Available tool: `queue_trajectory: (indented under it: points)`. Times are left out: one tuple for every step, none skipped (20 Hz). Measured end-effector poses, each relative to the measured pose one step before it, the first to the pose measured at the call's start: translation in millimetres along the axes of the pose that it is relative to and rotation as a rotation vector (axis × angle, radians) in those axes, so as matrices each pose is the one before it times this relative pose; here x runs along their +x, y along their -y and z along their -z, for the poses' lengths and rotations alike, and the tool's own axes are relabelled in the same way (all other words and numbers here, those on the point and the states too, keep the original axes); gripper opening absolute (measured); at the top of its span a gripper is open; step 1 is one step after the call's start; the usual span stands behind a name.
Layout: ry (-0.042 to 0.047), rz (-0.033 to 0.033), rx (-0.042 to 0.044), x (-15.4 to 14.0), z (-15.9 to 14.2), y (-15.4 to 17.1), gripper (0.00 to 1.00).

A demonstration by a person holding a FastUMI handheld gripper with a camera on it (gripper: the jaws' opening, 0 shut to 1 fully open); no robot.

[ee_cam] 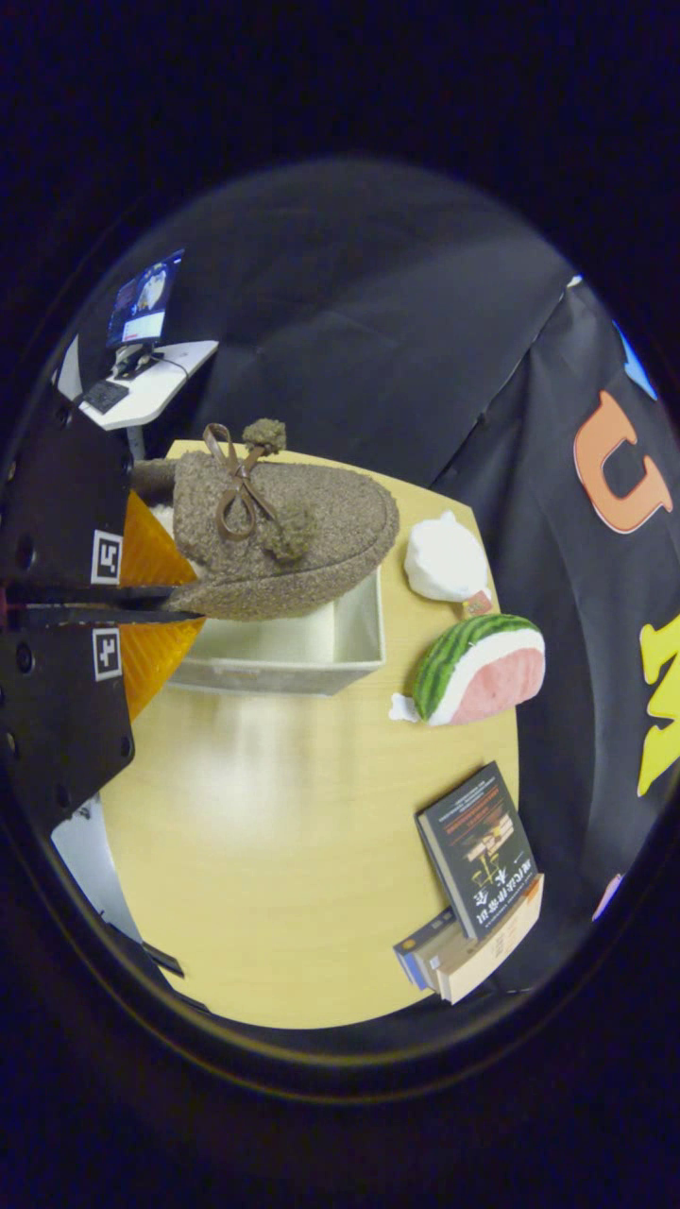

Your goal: Open the storage box then place both shoes into the box .Put the left shoe in first, then the right shoe, with the right side of both shoes facing outward in a uniform manner.

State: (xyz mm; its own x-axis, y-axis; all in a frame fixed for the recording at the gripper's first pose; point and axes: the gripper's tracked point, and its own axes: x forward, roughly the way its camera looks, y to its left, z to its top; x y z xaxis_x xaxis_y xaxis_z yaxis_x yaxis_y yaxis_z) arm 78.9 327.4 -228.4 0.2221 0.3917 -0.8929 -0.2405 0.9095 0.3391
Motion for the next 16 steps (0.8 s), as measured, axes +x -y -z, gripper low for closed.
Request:
queue_trajectory:
  points:
    - [0.0004, 0.035, 0.0119, 12.78, 0.21, -1.93, 0.02]
    - [-0.00194, 0.03781, 0.01556, 12.45, 1.58, 0.11, 0.02]
    - [-0.00309, 0.03225, 0.0155, 11.55, 1.52, -0.45, 0.02]
    - [-0.00491, 0.02856, 0.01482, 11.74, 1.36, 0.31, 0.02]
    - [0.00239, 0.03311, 0.01319, 10.74, -0.94, 2.96, 0.02]
    - [-0.00163, 0.03672, 0.01399, 8.27, 1.01, 3.4, 0.02]
    - [-0.00367, 0.03478, 0.00667, 8.58, 0.52, 3.19, 0.03]
    - [-0.00161, 0.02972, 0.00687, 7.5, 0.58, 2.02, 0.02]
    - [0.00289, 0.02986, 0.00429, 7.4, -0.31, 2.13, 0.02]
    - [0.001, 0.03945, 0.00131, 6.01, 0.5, 3.3, 0.02]
    - [0.00715, 0.03391, -0.00844, 3.16, -0.64, 0.69, 0.02]
    - [0.01941, 0.02412, -0.00711, 4.46, -3.37, -0.91, 0.02]
    - [0.02182, 0.02424, -0.00886, 4.42, -3.94, 0.27, 0.02]
    - [0.0154, 0.02853, -0.00628, 4.16, -1.71, 2.69, 0.02]
    - [0.00352, 0.02245, -0.00133, 2.65, 0.54, 1.76, 0.02]
    - [0.00174, 0.00606, 0.00403, 3.77, 0.0, -1.27, 0.02]
